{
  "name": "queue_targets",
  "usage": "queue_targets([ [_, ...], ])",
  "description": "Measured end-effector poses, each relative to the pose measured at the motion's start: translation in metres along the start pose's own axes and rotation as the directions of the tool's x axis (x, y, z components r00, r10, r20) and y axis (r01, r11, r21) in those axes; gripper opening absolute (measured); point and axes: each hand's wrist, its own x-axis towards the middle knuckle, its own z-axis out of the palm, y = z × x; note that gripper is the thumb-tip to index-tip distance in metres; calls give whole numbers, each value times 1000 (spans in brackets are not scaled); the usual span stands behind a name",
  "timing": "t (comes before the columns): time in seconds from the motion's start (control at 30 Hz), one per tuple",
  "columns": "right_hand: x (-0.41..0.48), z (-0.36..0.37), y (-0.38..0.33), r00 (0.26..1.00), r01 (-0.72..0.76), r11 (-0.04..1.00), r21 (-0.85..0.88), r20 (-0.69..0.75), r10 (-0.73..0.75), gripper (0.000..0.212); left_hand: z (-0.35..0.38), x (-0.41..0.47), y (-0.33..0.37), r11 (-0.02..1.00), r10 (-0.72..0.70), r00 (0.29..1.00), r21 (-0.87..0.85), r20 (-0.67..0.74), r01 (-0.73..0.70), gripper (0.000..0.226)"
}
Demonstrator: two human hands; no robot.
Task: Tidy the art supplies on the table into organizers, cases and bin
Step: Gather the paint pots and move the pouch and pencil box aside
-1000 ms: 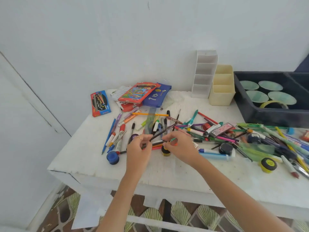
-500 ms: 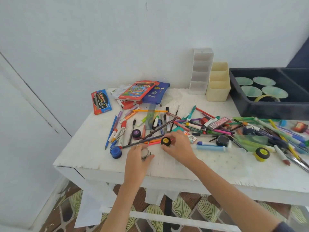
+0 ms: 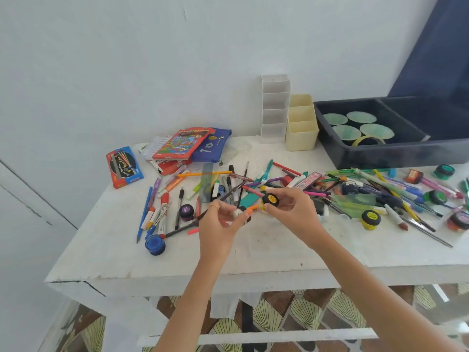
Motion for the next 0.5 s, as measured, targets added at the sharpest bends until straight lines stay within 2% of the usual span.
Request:
queue_targets([
  [0.07,-8,-8,6,999,-30,1000,-8,-34,30,27,11,-1,2,1000,15,996,-24,88,-13,21],
  [0.17,-18,-15,18,998,-55,998,3,-38,55,24,22,-3,-3,993,89,977,57,193,-101,26],
  [0.23,-23,-17,25,998,-49,998,29,-35,50,25,26,-6,-2,993,99,967,41,236,-112,17],
  [0.27,-25,-17,28,999,-39,999,32,-36,40,26,27,-9,0,996,86,966,11,244,-92,12],
  [0.33,-27,-16,34,999,-10,999,31,-42,12,27,29,-12,-1,995,92,970,5,225,-95,18],
  [0.5,-28,-14,40,998,40,999,1,-53,-39,29,30,-17,-15,949,201,959,203,202,-241,27],
])
